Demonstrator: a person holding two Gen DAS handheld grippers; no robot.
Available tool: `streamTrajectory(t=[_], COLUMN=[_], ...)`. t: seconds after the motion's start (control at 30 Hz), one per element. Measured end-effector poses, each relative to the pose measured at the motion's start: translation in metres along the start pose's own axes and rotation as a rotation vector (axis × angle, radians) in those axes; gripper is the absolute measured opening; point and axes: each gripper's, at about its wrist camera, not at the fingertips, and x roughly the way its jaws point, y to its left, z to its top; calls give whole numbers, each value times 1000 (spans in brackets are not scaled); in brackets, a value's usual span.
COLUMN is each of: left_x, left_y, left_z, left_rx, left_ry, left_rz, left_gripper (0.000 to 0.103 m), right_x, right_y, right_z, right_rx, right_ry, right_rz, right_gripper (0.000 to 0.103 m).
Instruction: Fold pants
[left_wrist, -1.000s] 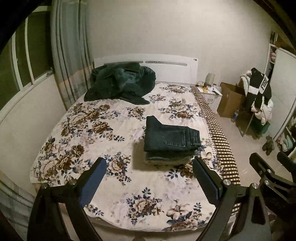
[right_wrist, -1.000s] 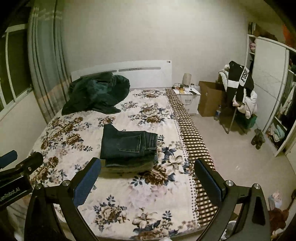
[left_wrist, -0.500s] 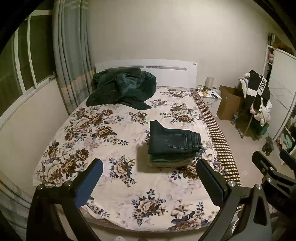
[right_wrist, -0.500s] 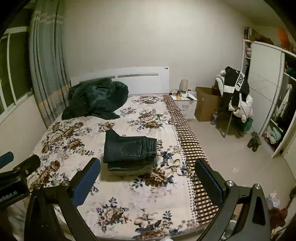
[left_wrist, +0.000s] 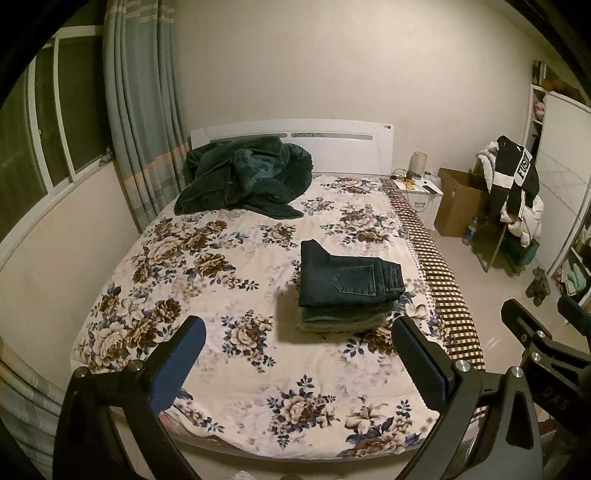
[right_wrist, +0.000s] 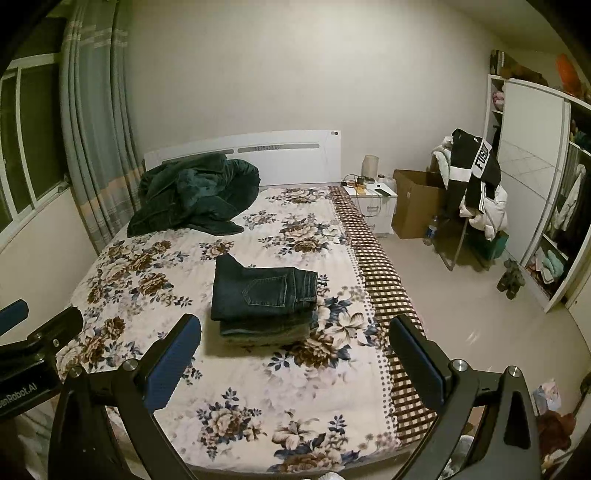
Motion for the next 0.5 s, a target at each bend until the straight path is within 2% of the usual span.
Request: streamTrajectory(t=[0.5], left_x=[-1], left_y=[1], left_z=[2], left_rx=[10], left_ry=[4], left_rz=[-4], left_gripper=[103], right_x=[1], right_y=[-2], right_z=[1], right_rx=[0], right_ry=[2], right_rz=[6], right_gripper=[103])
